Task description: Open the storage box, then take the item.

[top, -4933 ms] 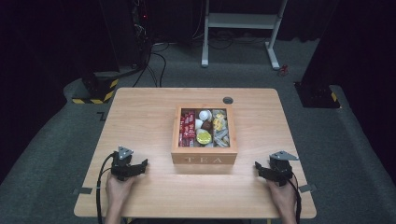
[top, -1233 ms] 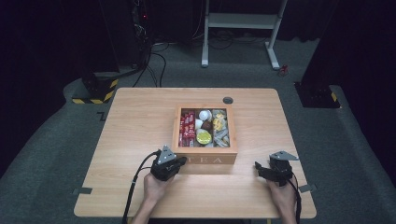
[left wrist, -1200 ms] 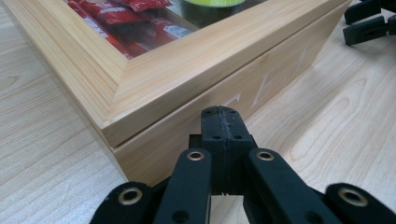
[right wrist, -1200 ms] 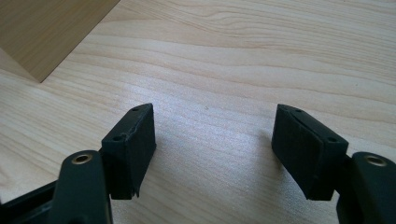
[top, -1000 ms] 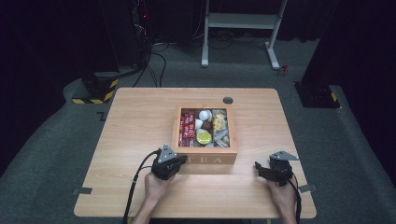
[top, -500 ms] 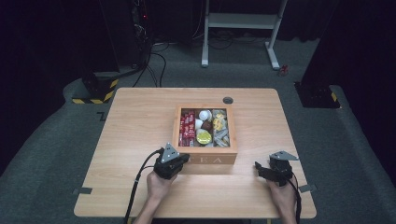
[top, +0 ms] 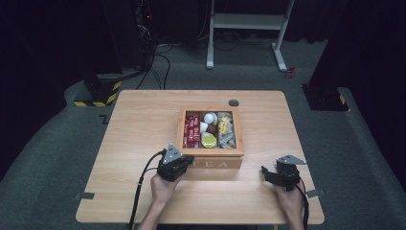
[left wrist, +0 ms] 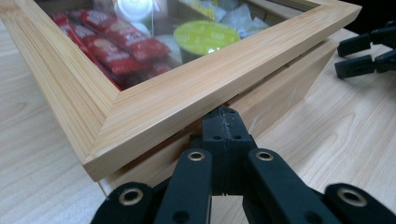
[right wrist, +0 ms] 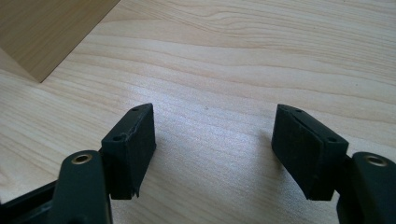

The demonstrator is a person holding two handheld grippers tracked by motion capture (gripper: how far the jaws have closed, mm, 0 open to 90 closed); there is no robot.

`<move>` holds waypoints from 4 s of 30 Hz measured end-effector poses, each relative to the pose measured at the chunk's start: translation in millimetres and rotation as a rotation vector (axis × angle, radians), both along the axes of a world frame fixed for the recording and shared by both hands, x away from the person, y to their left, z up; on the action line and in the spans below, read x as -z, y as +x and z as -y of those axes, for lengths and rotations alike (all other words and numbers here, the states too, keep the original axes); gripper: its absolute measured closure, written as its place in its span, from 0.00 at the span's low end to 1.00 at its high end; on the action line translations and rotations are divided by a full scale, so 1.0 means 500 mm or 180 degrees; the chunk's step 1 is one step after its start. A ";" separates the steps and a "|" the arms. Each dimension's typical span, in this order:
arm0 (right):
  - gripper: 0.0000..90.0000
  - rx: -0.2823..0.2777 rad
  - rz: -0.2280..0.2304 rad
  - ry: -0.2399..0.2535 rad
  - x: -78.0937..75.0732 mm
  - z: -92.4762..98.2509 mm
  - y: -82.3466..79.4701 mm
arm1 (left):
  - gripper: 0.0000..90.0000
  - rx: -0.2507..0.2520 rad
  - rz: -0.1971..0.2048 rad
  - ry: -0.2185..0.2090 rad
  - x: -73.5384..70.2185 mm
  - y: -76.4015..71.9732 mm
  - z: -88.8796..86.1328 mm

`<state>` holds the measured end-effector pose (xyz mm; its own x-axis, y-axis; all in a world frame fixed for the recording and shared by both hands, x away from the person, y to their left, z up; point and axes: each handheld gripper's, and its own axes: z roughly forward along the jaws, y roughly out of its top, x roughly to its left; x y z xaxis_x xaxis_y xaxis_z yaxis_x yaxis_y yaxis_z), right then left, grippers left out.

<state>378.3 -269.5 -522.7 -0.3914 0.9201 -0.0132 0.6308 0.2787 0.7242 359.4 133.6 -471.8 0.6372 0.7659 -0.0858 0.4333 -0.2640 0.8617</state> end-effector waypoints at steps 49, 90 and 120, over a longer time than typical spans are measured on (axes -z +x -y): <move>0.38 0.0043 0.0003 0.0011 -0.001 -0.003 0.007 | 1.00 0.0142 0.0006 -0.0172 -0.116 0.068 -0.013; 0.45 -0.1015 0.0412 0.0619 -0.142 -0.157 0.040 | 1.00 0.0082 0.0007 -0.0313 -0.193 0.133 -0.037; 0.31 -0.1383 0.0290 0.0346 -0.156 -0.339 0.119 | 1.00 0.0016 -0.0048 -0.0335 -0.224 0.177 -0.037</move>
